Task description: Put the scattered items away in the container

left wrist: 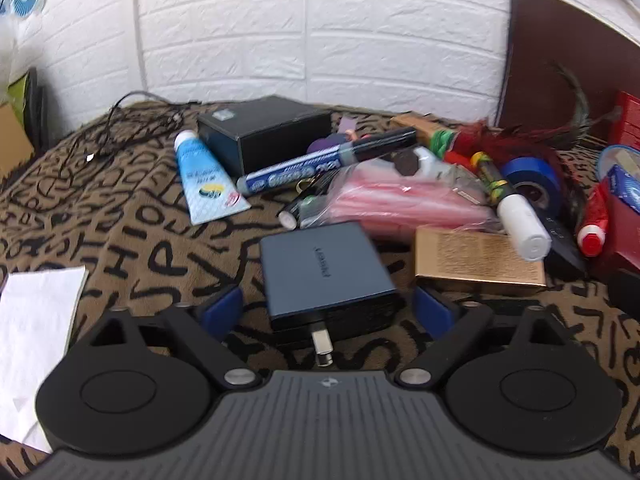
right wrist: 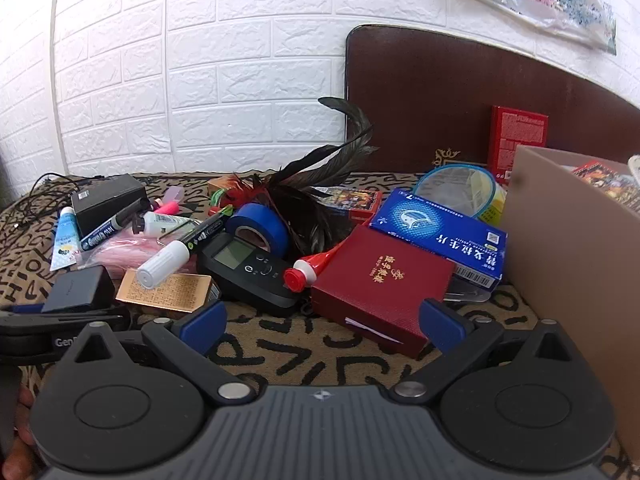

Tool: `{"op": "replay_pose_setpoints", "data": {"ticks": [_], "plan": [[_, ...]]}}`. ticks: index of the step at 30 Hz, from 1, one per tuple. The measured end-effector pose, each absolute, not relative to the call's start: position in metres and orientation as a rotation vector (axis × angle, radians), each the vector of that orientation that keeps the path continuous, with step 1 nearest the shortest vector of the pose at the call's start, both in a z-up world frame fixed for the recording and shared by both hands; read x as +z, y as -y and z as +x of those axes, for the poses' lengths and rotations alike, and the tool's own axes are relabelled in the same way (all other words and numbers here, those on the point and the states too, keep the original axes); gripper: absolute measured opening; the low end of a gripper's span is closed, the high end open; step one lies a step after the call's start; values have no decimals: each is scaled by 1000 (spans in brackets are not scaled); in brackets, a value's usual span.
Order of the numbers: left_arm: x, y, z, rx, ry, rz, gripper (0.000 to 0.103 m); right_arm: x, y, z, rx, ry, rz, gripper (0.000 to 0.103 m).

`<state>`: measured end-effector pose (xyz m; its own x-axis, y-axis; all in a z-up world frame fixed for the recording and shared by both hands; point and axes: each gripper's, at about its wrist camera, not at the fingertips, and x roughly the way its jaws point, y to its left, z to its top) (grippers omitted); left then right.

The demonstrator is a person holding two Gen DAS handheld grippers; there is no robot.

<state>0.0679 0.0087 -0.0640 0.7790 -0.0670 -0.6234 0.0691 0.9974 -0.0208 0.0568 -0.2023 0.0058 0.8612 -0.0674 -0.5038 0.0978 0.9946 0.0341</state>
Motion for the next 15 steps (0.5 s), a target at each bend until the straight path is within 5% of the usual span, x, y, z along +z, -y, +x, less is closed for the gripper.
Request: {"op": "replay_pose_setpoints", "data": {"ticks": [4, 15], "plan": [[-61, -12, 63, -75, -650, 8, 67, 4, 202, 59, -68, -530, 65, 103], [-58, -26, 51, -107, -633, -3, 64, -1, 184, 81, 131, -530, -58, 103]]}}
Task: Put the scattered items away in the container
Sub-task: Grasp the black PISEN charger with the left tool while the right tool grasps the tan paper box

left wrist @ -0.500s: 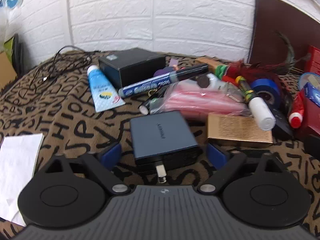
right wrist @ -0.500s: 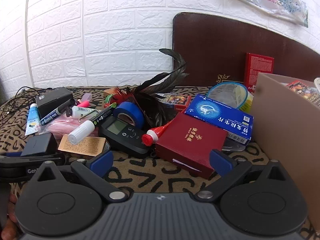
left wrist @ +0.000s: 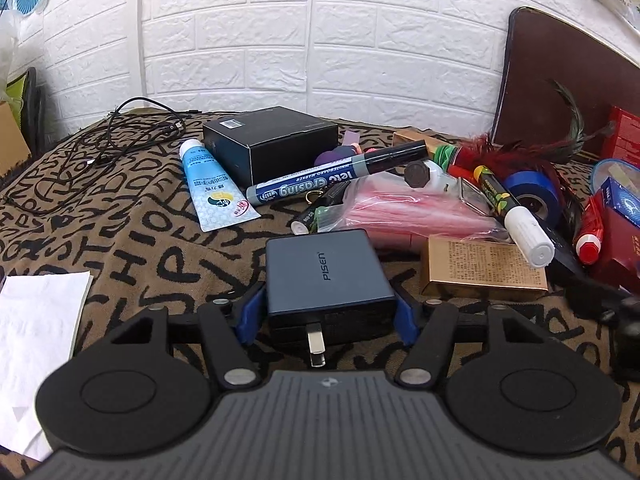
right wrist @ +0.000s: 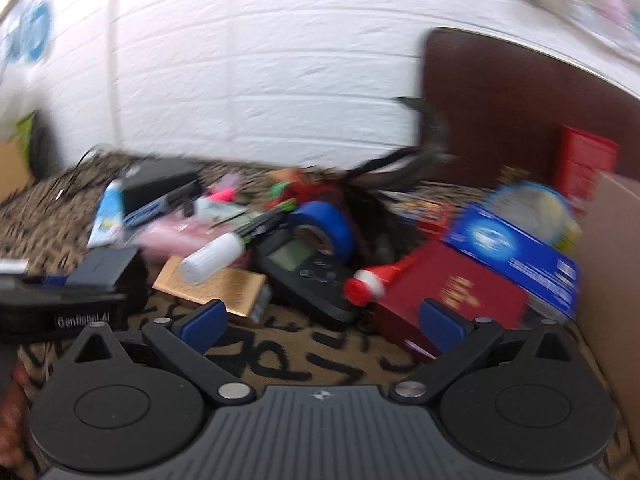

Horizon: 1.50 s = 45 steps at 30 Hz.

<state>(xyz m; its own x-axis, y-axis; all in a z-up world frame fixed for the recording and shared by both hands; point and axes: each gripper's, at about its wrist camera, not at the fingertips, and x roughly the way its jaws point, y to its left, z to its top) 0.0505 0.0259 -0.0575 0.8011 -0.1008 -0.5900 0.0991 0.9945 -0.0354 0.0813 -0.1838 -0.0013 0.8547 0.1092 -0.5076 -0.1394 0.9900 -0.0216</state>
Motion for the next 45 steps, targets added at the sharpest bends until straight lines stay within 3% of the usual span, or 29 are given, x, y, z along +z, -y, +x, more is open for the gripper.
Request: {"op": "replay_pose_setpoints", "data": {"ticks": [3, 7, 8, 19, 24, 27, 32, 36, 45], "plan": [[-57, -26, 57, -99, -637, 0, 64, -2, 173, 93, 195, -515, -149, 102], [-57, -31, 61, -89, -642, 0, 64, 2, 169, 102, 286, -527, -163, 66], [-57, -32, 61, -88, -643, 0, 64, 2, 168, 102, 311, -528, -160, 62], [-58, -36, 66, -94, -643, 6, 64, 4, 146, 114, 569, -550, -332, 59], [-58, -39, 69, -103, -649, 16, 64, 2, 138, 115, 635, -597, -357, 64], [-58, -41, 71, -106, -649, 20, 64, 11, 147, 110, 760, -657, -251, 47], [-58, -42, 72, -110, -650, 27, 64, 0, 151, 116, 698, -672, -197, 49], [-59, -40, 75, -100, -652, 36, 64, -7, 143, 117, 687, -662, -205, 36], [-60, -46, 74, -115, -641, 31, 63, -3, 166, 93, 631, -656, -63, 33]]}}
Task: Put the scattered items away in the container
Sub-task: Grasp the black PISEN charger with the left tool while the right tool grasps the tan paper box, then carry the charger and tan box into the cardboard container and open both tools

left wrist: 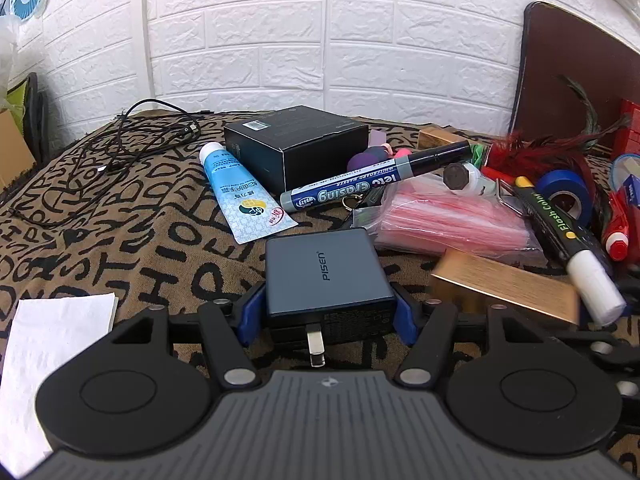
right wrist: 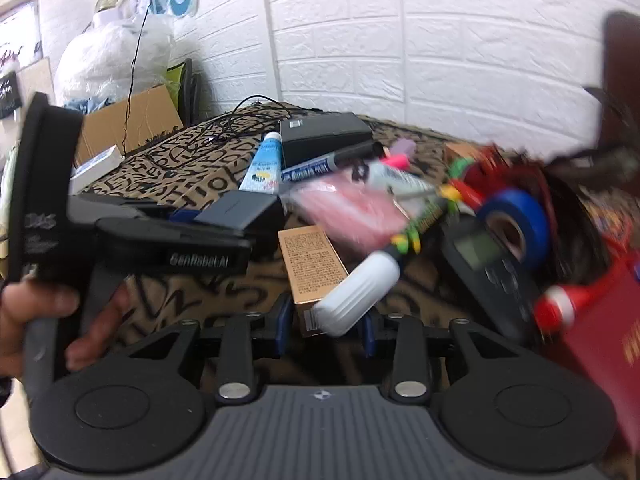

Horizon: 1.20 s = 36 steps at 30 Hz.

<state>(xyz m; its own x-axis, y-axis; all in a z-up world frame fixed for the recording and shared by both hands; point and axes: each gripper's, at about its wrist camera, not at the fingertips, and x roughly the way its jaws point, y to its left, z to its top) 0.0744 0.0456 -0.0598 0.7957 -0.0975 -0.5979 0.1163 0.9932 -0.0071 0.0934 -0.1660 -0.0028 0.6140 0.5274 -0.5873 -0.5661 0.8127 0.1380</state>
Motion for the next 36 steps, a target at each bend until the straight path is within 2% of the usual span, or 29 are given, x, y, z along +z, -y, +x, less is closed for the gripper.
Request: {"op": "replay_pose_setpoints", "data": {"ticks": [9, 20, 23, 25, 26, 27, 29, 36], "plan": [[-57, -53, 60, -154, -630, 0, 63, -8, 199, 42, 559, -682, 2, 32], [-55, -43, 46, -171, -628, 33, 62, -8, 178, 53, 570, -672, -63, 36], [-57, -41, 46, -164, -628, 42, 62, -9, 173, 58, 571, -671, -67, 53], [-58, -39, 45, -158, -625, 50, 62, -10, 169, 61, 565, -664, -68, 53], [-58, -39, 45, -154, -623, 53, 62, -10, 168, 62, 562, -654, -72, 53], [-58, -38, 45, -150, -623, 55, 62, -11, 166, 63, 559, -647, -78, 41], [-57, -37, 44, -144, -621, 53, 62, -11, 163, 63, 556, -643, -81, 30], [-40, -35, 34, -170, -554, 49, 59, 5, 171, 52, 536, -591, -55, 30]]}}
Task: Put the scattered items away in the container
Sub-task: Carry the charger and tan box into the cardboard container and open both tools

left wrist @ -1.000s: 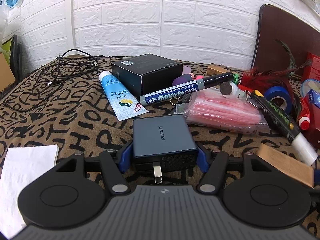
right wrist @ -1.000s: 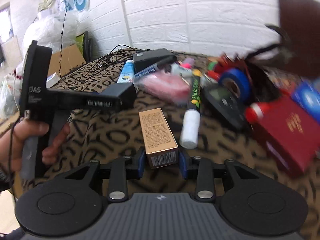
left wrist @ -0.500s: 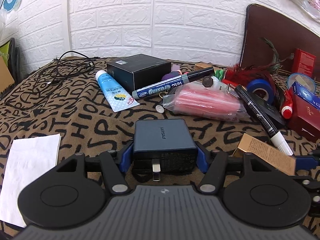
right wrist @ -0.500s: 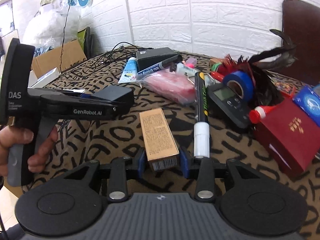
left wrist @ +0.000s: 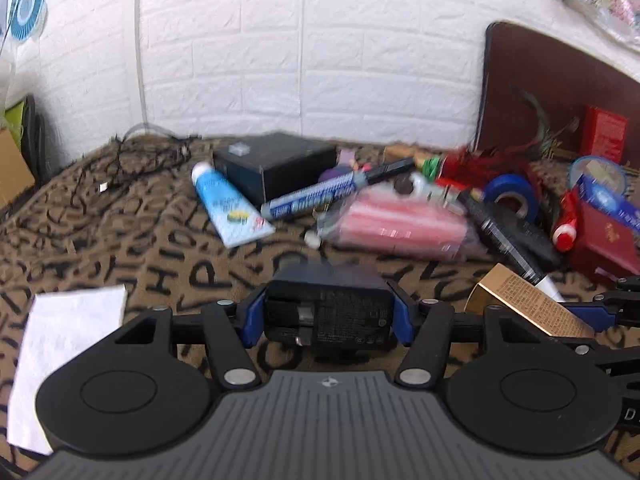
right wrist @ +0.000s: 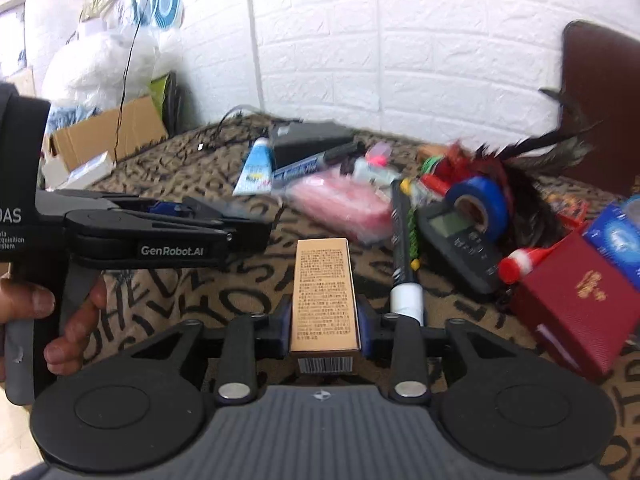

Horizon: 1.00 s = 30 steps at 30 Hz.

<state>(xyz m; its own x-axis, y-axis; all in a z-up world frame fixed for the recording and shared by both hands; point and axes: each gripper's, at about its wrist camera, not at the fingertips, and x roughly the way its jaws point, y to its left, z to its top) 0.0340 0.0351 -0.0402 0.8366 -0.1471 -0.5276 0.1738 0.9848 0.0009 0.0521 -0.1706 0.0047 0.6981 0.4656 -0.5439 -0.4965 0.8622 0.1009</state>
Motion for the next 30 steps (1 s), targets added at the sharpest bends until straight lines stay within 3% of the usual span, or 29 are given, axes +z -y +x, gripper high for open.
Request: {"op": "replay_pose_setpoints", "data": {"ticks": [15, 30], "plan": [[12, 9, 30, -283, -470, 97, 59, 62, 216, 45, 414, -461, 19, 30], [78, 219, 28, -782, -358, 132, 59, 139, 393, -11, -51, -338, 5, 30]]}}
